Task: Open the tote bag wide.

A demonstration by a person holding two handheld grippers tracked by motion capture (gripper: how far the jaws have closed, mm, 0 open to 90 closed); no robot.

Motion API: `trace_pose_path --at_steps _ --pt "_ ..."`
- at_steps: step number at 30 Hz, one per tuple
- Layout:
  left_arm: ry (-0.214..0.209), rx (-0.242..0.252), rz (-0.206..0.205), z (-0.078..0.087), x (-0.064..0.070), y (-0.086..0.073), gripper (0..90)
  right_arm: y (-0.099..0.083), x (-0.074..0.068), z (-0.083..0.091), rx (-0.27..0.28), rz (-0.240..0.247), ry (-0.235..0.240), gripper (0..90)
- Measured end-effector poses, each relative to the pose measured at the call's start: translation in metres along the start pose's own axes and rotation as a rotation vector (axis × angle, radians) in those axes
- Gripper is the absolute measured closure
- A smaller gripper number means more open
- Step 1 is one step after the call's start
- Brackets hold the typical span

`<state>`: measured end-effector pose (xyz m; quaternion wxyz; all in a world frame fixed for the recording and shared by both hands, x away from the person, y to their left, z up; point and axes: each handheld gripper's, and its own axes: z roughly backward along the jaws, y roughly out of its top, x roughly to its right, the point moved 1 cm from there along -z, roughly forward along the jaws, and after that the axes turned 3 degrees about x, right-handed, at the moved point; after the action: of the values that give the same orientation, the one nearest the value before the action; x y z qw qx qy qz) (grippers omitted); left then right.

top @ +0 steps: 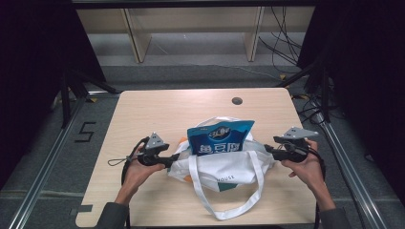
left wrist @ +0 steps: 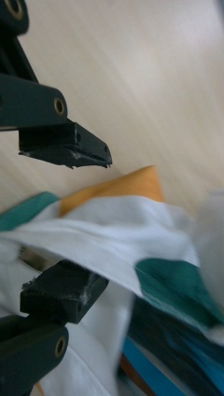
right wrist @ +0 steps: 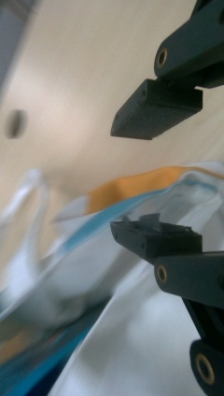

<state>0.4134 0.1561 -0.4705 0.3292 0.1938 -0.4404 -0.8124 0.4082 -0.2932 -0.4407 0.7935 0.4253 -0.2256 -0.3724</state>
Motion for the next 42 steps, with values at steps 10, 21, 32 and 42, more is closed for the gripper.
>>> trace_pose_path --at_steps 10,21,32,42 --pt "-0.113 -0.046 -0.088 -0.017 0.016 0.022 46.4 0.03 -0.057 0.008 0.068 0.156 0.235 43.8" --pt "-0.121 0.002 0.033 -0.042 -0.009 0.021 81.9 0.017 -0.068 -0.011 -0.09 0.312 0.289 75.7" --pt "-0.077 -0.058 0.196 -0.075 -0.043 0.017 83.6 -0.041 -0.098 0.001 -0.259 0.367 0.41 84.7" --pt "0.043 -0.113 0.126 -0.08 -0.034 0.01 61.9 -0.051 -0.11 -0.014 -0.324 0.357 0.4 71.8"
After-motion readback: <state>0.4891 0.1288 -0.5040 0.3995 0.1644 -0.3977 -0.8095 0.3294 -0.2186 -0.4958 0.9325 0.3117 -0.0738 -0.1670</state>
